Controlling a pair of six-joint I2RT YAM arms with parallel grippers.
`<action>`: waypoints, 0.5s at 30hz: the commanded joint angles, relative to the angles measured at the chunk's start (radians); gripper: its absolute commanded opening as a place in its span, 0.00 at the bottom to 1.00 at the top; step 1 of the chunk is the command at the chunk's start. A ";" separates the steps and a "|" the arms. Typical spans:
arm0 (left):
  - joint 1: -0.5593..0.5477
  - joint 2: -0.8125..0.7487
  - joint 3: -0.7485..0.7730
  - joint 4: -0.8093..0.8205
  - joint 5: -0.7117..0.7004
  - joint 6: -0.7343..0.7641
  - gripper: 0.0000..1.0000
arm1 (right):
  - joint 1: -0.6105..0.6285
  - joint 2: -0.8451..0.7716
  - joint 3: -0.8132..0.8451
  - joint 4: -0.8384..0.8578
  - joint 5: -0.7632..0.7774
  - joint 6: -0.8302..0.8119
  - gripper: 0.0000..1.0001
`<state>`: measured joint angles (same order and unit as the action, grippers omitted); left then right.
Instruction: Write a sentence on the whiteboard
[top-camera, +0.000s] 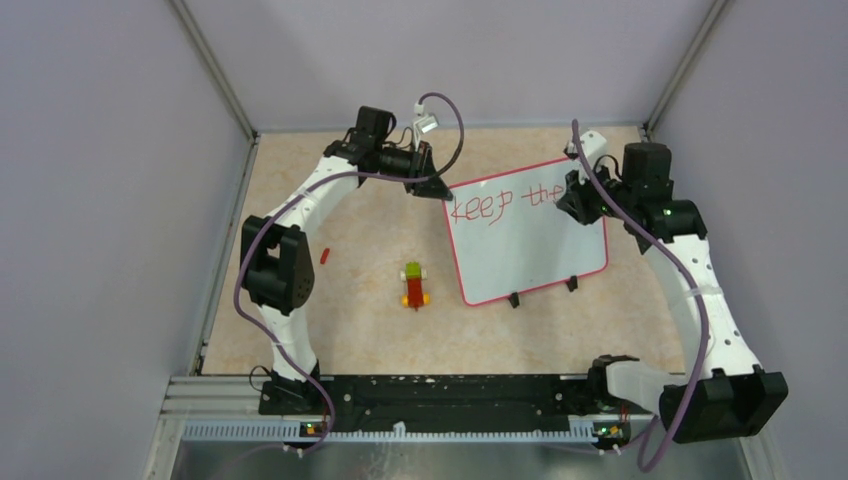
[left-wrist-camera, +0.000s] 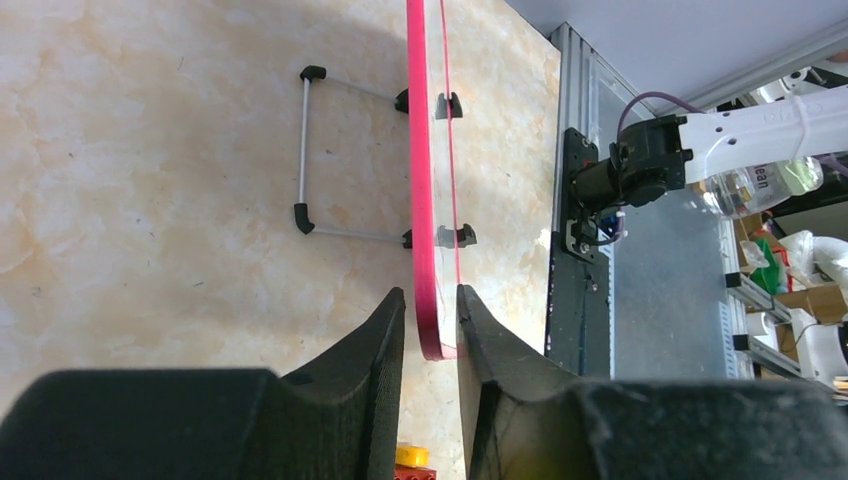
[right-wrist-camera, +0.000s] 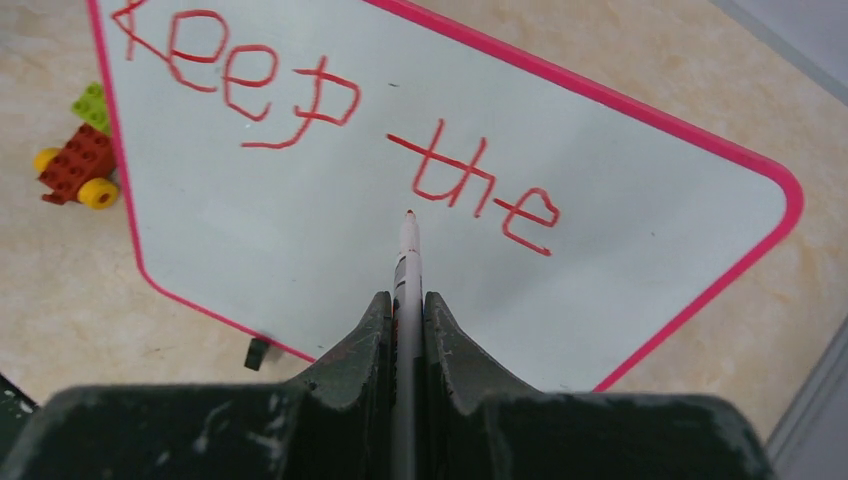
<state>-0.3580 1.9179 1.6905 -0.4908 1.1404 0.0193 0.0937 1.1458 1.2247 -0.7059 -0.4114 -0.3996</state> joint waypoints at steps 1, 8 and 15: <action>0.004 -0.089 -0.016 -0.012 0.025 0.052 0.33 | 0.065 -0.058 -0.017 -0.017 -0.130 0.020 0.00; 0.006 -0.148 -0.124 0.000 0.032 0.070 0.49 | 0.219 -0.069 -0.122 0.068 -0.181 0.098 0.00; 0.005 -0.155 -0.190 0.018 0.043 0.066 0.50 | 0.346 -0.072 -0.189 0.167 -0.141 0.155 0.00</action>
<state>-0.3550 1.8027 1.5265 -0.5007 1.1461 0.0734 0.3866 1.0878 1.0500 -0.6525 -0.5526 -0.2935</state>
